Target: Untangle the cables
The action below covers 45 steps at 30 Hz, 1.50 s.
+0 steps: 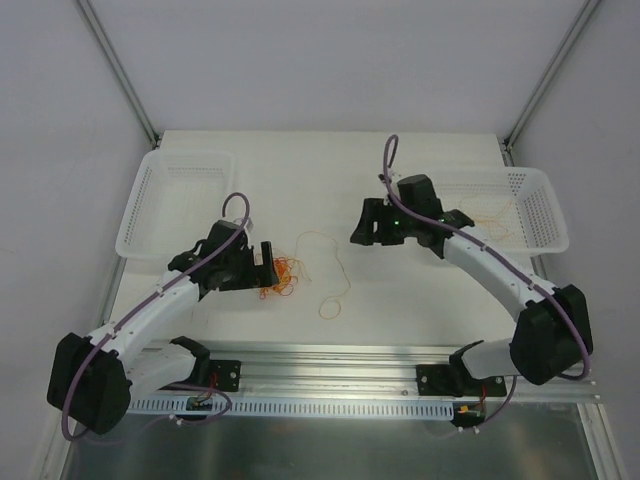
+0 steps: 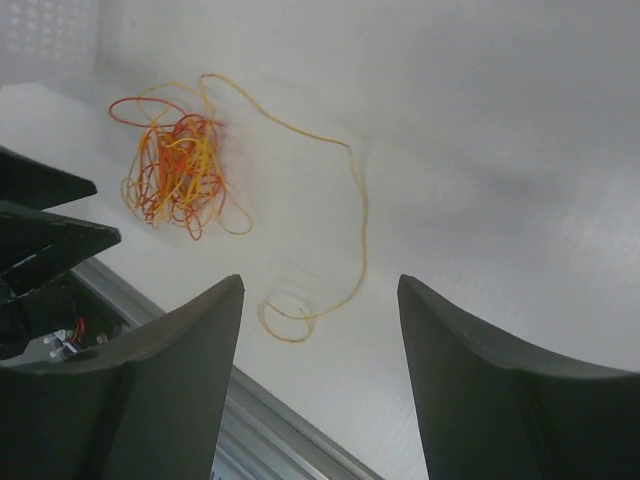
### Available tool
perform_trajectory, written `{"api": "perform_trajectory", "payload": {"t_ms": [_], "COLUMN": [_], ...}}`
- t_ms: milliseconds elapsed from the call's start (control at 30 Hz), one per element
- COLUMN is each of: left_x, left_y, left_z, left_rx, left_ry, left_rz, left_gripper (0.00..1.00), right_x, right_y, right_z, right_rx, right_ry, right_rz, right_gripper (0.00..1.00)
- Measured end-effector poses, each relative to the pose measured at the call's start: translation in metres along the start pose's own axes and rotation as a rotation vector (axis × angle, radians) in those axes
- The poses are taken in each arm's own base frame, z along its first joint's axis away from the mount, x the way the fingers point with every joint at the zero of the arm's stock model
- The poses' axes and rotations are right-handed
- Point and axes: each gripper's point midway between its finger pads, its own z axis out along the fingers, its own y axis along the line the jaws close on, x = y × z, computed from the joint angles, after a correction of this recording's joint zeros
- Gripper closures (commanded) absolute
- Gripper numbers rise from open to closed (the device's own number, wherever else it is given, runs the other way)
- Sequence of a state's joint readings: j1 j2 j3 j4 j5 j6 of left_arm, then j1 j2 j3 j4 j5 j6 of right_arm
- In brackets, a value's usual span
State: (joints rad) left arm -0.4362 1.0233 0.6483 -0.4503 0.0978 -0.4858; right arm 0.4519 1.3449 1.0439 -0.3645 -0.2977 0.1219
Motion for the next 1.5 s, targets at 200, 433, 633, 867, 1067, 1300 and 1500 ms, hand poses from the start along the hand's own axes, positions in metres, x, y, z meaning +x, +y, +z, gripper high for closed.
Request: {"api": "perform_trajectory", "payload": {"t_ms": [200,433,633,867,1067,1300,1500], "left_x": [0.002,0.002,0.003,0.001,0.002,0.001,-0.003], "left_y": [0.003,0.003,0.004,0.008,0.013,0.017,0.018], "left_z": [0.017,0.037,0.051,0.062,0.068,0.068,0.066], "left_rx": [-0.036,-0.052,-0.066,-0.087,-0.115,-0.128,-0.134], "left_ry": [0.053,0.077,0.092,0.088,0.077,0.066,0.041], "left_rz": [-0.042,-0.087,-0.115,-0.135,-0.154,-0.168,-0.166], "left_gripper": [0.11,0.18,0.28,0.51,0.84,0.96,0.99], "right_x": [0.03,0.066,0.096,0.108,0.108,0.088,0.026], "right_y": [0.059,0.081,0.088,0.088,0.087,0.075,0.031], "right_z": [0.058,0.111,0.136,0.145,0.141,0.084,0.005], "right_rx": [-0.164,-0.23,-0.243,-0.249,-0.247,-0.199,-0.098], "right_ry": [0.081,0.166,0.234,0.262,0.258,0.194,-0.008], "right_rz": [-0.066,-0.051,-0.048,-0.039,-0.057,-0.115,-0.065], "right_gripper": [0.39,0.46,0.55,0.9,0.99,0.99,0.99]}}
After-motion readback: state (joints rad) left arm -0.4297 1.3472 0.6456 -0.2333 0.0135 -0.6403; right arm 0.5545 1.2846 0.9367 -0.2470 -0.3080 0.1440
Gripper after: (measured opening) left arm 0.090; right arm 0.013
